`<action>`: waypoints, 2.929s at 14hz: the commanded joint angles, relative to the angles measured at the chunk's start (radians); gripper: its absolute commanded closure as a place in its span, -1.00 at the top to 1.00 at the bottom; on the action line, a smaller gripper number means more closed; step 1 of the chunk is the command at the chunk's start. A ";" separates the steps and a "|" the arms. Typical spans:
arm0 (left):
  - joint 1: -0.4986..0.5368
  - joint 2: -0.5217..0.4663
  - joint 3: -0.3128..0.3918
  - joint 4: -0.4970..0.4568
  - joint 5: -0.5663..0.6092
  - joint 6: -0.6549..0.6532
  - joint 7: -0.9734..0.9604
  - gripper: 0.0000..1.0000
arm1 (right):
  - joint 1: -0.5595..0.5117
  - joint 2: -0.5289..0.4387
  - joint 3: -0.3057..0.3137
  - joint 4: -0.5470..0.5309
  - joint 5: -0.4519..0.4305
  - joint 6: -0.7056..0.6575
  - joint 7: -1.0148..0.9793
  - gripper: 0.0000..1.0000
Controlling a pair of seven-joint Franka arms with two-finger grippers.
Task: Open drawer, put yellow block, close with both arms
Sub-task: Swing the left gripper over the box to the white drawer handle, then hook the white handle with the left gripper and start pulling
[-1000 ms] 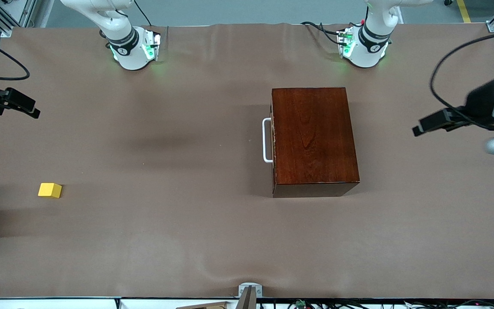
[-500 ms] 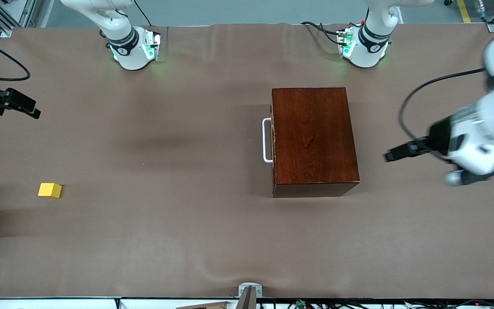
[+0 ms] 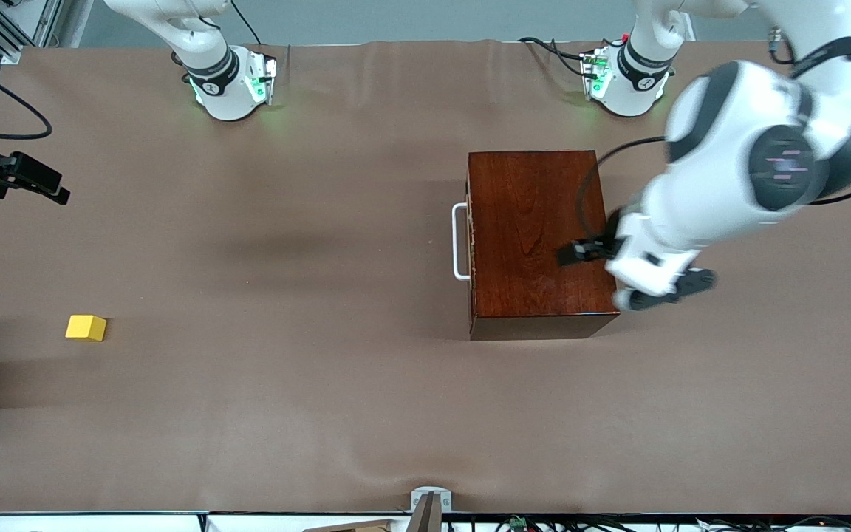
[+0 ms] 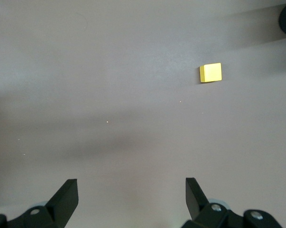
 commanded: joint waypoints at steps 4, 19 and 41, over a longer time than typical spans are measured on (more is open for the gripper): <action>-0.232 0.109 0.012 0.018 0.161 0.082 -0.273 1.00 | -0.004 -0.001 0.001 0.006 0.011 0.001 0.002 1.00; -0.481 0.271 0.015 0.022 0.347 0.193 -0.348 1.00 | -0.004 0.001 0.001 0.006 0.011 0.001 0.002 1.00; -0.482 0.366 0.012 0.025 0.352 0.351 -0.401 1.00 | -0.004 0.001 0.001 0.006 0.011 0.001 0.002 1.00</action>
